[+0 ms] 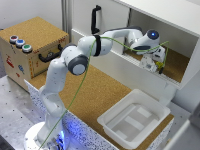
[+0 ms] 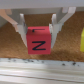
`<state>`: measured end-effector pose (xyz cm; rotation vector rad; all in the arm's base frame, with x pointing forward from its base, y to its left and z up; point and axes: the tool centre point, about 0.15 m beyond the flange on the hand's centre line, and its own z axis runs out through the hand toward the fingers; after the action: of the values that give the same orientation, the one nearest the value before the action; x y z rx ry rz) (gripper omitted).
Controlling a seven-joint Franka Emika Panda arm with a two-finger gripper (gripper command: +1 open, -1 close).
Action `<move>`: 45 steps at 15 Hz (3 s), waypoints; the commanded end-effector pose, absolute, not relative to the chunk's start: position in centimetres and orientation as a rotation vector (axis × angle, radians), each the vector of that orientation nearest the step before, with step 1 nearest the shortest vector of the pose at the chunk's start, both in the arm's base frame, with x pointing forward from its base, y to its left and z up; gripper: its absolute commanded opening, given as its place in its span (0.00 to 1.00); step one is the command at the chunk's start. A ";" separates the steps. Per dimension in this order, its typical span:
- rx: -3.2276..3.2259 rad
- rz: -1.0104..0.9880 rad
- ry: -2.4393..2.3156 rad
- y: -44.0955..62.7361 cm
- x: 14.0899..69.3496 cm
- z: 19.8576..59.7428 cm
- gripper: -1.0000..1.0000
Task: Move to the box, then place the pink object
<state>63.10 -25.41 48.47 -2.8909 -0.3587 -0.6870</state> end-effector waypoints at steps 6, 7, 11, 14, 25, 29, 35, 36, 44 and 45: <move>-2.931 -0.697 -0.382 -23.4 50.4 48.2 0.00; -2.946 -0.669 -0.352 -24.3 49.7 47.3 0.00; -3.001 -0.587 -0.216 -28.0 46.6 44.7 0.00; -3.032 -0.515 -0.140 -30.4 44.0 42.3 0.00; -3.105 -0.322 -0.105 -34.7 40.9 32.4 0.00; -3.095 -0.209 -0.056 -37.1 41.3 28.6 0.00; -3.080 0.025 0.097 -40.5 41.5 21.7 0.00; -3.081 0.060 0.096 -40.6 41.7 21.2 1.00; -3.090 -0.193 0.039 -37.7 38.9 30.9 1.00; -3.088 -0.219 0.036 -37.2 38.9 32.6 1.00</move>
<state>40.43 -38.97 25.51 -3.1104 0.0411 -0.1268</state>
